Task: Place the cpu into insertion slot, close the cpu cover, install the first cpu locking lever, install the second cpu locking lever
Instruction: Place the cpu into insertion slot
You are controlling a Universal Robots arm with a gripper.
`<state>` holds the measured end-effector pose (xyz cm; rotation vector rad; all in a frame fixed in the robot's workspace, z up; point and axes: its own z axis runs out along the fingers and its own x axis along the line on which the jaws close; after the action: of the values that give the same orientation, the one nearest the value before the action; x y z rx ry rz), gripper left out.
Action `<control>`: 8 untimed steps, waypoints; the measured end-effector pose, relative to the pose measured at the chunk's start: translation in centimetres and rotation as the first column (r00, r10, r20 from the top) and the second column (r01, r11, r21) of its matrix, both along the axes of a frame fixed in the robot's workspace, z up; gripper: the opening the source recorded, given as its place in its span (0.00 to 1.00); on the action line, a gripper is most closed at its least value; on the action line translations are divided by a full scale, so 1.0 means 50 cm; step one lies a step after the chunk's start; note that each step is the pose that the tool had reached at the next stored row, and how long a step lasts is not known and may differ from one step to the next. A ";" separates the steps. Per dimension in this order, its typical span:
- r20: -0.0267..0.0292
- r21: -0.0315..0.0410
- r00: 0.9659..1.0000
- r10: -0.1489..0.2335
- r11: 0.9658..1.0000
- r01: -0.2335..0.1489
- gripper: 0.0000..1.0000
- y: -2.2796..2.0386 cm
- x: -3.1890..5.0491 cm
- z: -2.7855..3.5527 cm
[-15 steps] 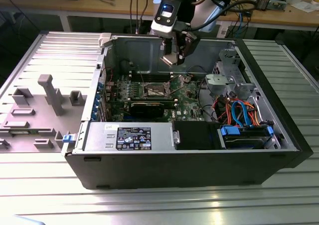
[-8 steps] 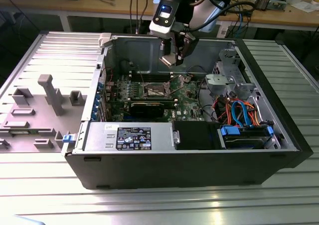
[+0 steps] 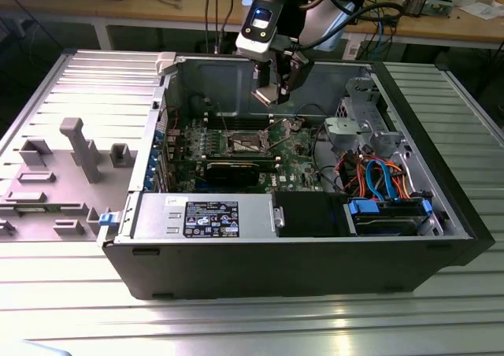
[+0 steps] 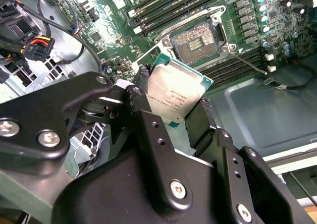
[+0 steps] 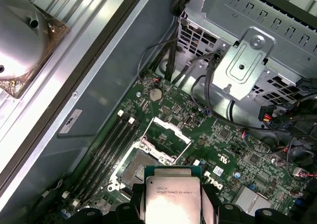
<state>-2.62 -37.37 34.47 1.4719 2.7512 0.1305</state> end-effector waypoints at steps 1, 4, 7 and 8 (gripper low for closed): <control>0.000 0.000 1.000 0.000 1.000 0.000 0.54 0.0000 0.000 0.000; 0.000 0.000 1.000 0.000 1.000 0.000 0.54 0.0000 0.000 0.000; 0.000 0.000 1.000 -0.015 1.000 0.015 0.54 0.0001 0.000 -0.001; 0.000 0.000 1.000 -0.020 1.000 0.020 0.54 0.0001 0.000 -0.001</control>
<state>-2.62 -37.37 34.40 1.4989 2.7357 0.1304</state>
